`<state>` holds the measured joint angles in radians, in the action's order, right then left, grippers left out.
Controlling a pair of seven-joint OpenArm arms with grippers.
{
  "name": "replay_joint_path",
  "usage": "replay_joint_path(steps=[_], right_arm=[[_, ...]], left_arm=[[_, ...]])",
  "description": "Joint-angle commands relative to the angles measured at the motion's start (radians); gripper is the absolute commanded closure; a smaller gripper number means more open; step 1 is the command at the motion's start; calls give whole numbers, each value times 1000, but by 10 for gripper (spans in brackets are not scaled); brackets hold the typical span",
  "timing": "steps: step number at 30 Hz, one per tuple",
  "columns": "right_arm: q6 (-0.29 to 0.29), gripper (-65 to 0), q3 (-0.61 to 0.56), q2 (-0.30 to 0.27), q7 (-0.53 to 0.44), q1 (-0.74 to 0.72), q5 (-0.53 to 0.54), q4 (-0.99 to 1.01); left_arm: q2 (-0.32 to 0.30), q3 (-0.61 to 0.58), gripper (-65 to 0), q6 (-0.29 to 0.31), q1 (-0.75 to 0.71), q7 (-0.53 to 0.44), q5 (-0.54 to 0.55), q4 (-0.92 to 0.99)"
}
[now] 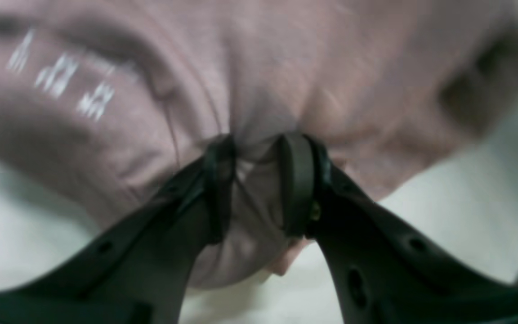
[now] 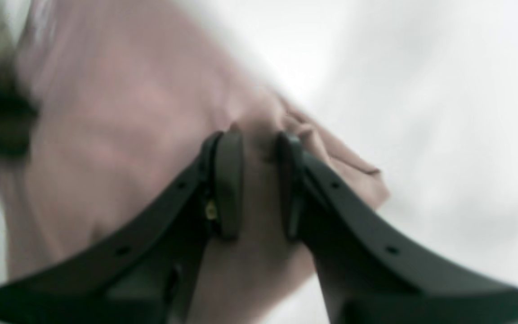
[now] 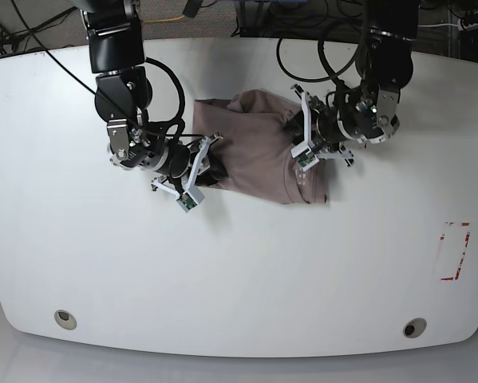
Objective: Fold the T-shirt properly
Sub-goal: 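Grasp the bundle with both grippers and lift it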
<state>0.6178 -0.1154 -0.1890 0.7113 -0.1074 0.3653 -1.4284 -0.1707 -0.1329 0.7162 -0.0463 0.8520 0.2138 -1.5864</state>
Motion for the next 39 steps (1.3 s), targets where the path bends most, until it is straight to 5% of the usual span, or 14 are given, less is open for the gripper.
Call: replay_joint_path(steps=[1,8,15,25,39], right_arm=[[6,-132,1,-19,-11,11,16,-71],[1,-132,-48,-13,-9,111,10,-183],[-19,-130,-178,59,-15,131,5,-153],[-120,-130,-300,150,-12,84,8,-150],[-140,-135,-71,46,-9,30,8,-217]], left_arm=[[-39,2,-158,-18,73,19,-70,74],[-77,0,-158,-18,216,-67,-72,226],[-97,5,-158,-18,303,-67,-64,240],[-109,69,-157,-18,302,5,-66,-10],[-65,112,-157,-18,112,0,-70,-131]])
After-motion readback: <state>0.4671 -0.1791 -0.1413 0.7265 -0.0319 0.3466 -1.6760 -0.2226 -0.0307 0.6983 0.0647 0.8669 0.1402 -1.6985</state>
